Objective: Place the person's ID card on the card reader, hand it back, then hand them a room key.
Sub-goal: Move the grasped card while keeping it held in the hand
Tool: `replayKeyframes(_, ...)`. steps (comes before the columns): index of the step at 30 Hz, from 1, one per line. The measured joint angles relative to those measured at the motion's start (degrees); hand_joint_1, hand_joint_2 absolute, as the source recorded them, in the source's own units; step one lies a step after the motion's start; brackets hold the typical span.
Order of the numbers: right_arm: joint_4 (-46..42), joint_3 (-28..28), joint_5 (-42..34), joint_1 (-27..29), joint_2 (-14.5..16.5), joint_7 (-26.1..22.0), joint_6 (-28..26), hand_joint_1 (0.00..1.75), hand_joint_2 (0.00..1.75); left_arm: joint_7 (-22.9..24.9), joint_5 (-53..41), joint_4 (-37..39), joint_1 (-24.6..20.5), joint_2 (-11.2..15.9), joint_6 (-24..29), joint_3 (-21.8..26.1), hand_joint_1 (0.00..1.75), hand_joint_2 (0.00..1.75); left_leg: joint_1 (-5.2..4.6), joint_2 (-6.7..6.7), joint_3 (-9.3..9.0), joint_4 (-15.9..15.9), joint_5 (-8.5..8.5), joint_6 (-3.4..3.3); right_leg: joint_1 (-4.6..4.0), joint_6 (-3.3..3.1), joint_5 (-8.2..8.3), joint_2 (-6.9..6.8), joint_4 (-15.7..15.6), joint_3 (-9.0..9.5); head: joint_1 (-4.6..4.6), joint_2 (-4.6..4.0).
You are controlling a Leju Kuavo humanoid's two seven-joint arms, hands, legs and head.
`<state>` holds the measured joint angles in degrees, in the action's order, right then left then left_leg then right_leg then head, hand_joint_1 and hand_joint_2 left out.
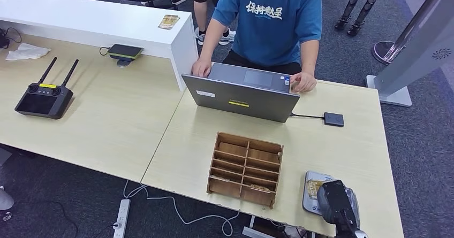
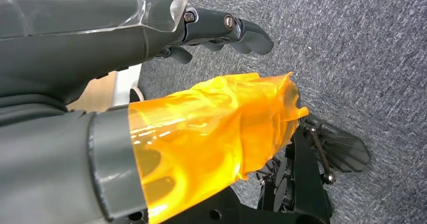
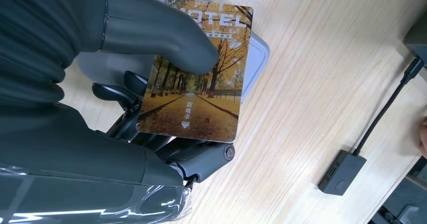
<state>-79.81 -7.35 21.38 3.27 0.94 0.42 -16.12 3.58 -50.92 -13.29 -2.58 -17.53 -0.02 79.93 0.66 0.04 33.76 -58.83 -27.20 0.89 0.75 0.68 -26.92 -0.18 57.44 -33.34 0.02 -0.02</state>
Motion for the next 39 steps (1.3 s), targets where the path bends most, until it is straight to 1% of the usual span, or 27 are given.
replayKeyframes(12,2.4,-1.1,1.3,-1.7,0.0,1.8,1.4,1.75,1.75,0.3,-0.5,0.0,0.0,0.0,-0.1,0.0,0.0,0.0,0.01,0.03,-0.1,0.0,0.0,0.0,-0.01,0.0,0.0,0.02,0.0,0.06,-0.01,0.0)
replayKeyframes(23,3.5,-2.5,5.0,-3.4,-0.5,5.6,2.7,1.75,1.75,0.5,-0.6,0.0,0.0,0.1,-0.2,0.0,0.0,0.0,0.02,0.09,-0.18,0.0,-0.01,0.0,-0.01,0.0,0.0,0.09,0.0,0.11,0.01,0.0)
replayKeyframes(39,3.8,-2.7,5.1,-3.8,-0.7,6.0,2.9,1.75,1.75,0.5,-0.6,0.0,0.0,0.1,-0.2,0.0,0.0,0.0,0.02,0.09,-0.24,0.0,-0.01,0.0,-0.01,-0.01,0.01,0.09,0.0,0.17,0.01,0.0)
